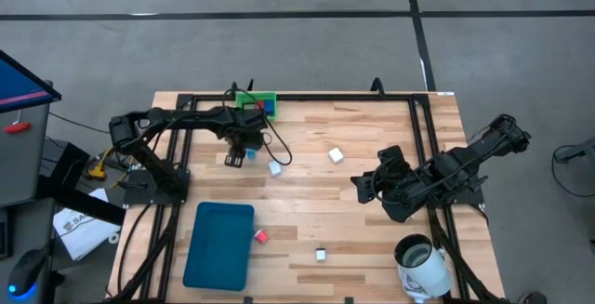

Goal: Pick & Place Office items
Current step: Put the left light blue charger adapter into the blue bin

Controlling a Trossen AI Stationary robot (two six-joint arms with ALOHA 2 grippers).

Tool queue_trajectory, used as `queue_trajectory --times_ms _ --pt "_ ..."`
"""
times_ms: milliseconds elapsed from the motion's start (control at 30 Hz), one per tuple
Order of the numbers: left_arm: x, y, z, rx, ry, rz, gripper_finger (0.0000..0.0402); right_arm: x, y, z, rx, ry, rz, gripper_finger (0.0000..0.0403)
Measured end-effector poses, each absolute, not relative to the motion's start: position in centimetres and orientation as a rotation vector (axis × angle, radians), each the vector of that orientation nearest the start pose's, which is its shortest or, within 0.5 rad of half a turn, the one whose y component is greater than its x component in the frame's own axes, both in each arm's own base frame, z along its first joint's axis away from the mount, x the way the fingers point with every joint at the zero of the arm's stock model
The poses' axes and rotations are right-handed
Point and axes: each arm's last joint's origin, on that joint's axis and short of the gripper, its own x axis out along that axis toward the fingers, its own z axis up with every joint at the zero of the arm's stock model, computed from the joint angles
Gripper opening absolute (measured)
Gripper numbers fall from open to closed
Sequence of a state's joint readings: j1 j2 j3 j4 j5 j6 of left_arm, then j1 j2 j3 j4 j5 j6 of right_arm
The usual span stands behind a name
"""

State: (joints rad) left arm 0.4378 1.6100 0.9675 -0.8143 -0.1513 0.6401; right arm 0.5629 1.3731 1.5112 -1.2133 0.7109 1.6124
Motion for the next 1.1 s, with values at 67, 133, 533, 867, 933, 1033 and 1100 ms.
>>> queue_trajectory --times_ms 67,133,533,867,933,1033,1100 --pt "24.4 11.8 17.3 0.262 1.555 -0.026 0.0204 21.7 11.5 37.7 0.868 0.512 -0.729 0.0230" --pt "24.3 11.6 17.3 0.228 1.549 -0.046 0.0228 21.7 11.5 37.7 0.859 0.515 -0.726 0.0230" --pt "26.0 10.8 17.2 0.199 1.425 -0.009 0.0249 21.6 11.4 37.6 0.844 0.528 -0.729 0.0230" --pt "27.0 11.3 14.6 0.137 1.459 0.013 0.0248 21.5 11.6 37.6 0.841 0.535 -0.722 0.0230" --pt "27.2 11.4 14.2 0.126 1.455 0.022 0.0247 21.5 11.7 37.6 0.841 0.540 -0.716 0.0230" --pt "27.3 11.5 13.7 0.119 1.465 0.017 0.0238 21.3 11.9 37.5 0.856 0.543 -0.714 0.0230" --pt "27.4 11.5 13.6 0.112 1.471 0.010 0.0224 21.2 12.1 37.5 0.862 0.544 -0.713 0.0230"
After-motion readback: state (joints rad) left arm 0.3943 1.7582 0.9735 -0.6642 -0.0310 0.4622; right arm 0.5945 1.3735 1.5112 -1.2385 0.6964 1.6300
